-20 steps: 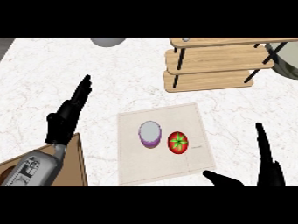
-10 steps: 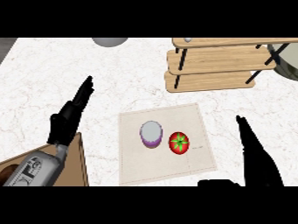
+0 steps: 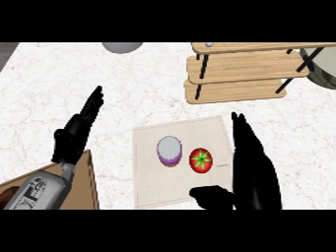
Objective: Pick the tomato from the placemat and place it in the tiered shelf
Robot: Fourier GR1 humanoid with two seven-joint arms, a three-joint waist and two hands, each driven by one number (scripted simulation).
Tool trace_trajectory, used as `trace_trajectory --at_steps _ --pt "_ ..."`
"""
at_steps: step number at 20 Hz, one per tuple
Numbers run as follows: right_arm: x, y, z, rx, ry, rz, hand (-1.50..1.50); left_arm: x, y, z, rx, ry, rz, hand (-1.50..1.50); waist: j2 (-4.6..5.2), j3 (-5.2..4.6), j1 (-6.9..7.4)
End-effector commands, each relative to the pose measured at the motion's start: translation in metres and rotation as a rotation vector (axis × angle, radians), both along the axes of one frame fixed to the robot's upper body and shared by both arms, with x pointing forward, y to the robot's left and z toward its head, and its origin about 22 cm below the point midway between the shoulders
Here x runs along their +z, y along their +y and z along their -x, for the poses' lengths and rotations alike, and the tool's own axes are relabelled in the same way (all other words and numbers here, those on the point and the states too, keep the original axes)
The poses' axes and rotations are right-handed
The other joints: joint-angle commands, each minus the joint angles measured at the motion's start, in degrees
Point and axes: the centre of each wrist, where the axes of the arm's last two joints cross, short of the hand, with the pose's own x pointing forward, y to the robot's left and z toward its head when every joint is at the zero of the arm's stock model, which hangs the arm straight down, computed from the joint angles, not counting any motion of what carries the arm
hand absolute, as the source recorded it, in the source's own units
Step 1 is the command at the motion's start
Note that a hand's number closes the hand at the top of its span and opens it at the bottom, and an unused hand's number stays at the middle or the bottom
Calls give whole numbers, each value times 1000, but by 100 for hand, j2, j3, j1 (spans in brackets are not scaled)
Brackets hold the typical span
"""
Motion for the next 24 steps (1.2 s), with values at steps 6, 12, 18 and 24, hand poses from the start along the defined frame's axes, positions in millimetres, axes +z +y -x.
trace_trajectory --at_steps 6,12,18,24 --pt "12 32 -4 -146 132 61 -150 3 13 -1 12 -2 -9 0 -5 8 -32" --pt "-2 30 -10 -157 130 55 -150 -13 -12 9 27 7 4 0 -3 13 -57" --pt "-9 28 -12 -161 159 47 -150 2 10 7 18 6 0 0 -5 14 -41" --pt "-25 42 -20 -172 190 82 -150 -6 2 3 11 8 -3 0 4 13 0"
